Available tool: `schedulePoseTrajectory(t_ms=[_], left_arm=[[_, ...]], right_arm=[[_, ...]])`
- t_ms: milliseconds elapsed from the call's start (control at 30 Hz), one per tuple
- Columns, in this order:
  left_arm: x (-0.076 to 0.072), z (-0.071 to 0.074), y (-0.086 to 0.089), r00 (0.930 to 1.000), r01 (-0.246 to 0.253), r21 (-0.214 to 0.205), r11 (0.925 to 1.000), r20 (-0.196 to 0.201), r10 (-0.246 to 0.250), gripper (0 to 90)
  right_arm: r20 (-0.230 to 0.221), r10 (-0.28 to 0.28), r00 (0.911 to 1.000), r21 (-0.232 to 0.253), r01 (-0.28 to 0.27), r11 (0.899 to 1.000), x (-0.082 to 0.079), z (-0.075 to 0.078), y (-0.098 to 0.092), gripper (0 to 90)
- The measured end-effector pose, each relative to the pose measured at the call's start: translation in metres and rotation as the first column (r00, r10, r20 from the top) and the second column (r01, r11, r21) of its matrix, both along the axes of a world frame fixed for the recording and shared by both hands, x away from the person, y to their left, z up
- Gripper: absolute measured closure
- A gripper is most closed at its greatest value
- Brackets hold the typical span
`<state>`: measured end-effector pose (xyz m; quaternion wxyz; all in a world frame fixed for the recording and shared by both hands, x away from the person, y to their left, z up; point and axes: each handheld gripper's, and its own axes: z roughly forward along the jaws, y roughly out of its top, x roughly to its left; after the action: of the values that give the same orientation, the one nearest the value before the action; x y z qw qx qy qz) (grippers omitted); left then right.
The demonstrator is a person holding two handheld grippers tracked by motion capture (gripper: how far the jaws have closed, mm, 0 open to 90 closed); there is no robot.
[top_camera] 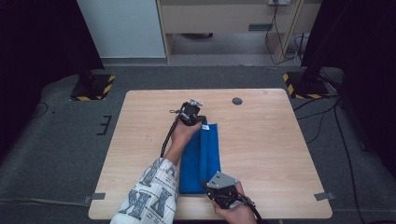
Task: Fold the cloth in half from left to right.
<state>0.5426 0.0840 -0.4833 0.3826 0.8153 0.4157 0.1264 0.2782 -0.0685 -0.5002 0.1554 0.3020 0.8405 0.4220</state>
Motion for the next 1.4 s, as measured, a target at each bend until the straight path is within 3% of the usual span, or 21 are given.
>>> schedulePoseTrajectory(t_ms=[367,567,633,1000,1133,1400], left_arm=[[-0.002,-0.004,-0.009,0.9997,0.025,-0.026,0.9994,0.002,-0.025,88.9],[-0.001,-0.008,-0.012,0.9995,0.032,-0.026,0.9992,-0.002,-0.032,88.7],[-0.001,-0.010,-0.015,0.9992,0.039,-0.008,0.9992,-0.006,-0.039,88.6],[0.000,-0.015,-0.020,0.9992,0.034,-0.014,0.9993,-0.019,-0.034,87.8],[-0.002,-0.014,-0.024,0.9998,0.019,-0.016,0.9997,0.000,-0.019,71.7],[-0.004,-0.006,-0.023,0.9992,0.010,-0.070,0.9975,0.039,-0.007,41.6]], right_arm=[[-0.001,-0.012,0.9999,-0.004,0.012,1.000,-0.001,0.001,-0.008,88.4],[-0.018,-0.020,0.9997,-0.019,0.019,1.000,-0.001,-0.004,-0.010,87.5],[-0.022,-0.018,0.9996,-0.018,0.018,1.000,-0.001,-0.005,-0.010,87.1],[-0.049,-0.033,0.9982,-0.015,0.033,0.999,0.000,-0.007,-0.016,85.4],[-0.074,-0.032,0.9967,-0.024,0.030,0.999,0.002,-0.009,-0.017,71.2],[-0.057,-0.083,0.9949,-0.015,0.082,0.997,0.006,-0.006,-0.027,40.6]])
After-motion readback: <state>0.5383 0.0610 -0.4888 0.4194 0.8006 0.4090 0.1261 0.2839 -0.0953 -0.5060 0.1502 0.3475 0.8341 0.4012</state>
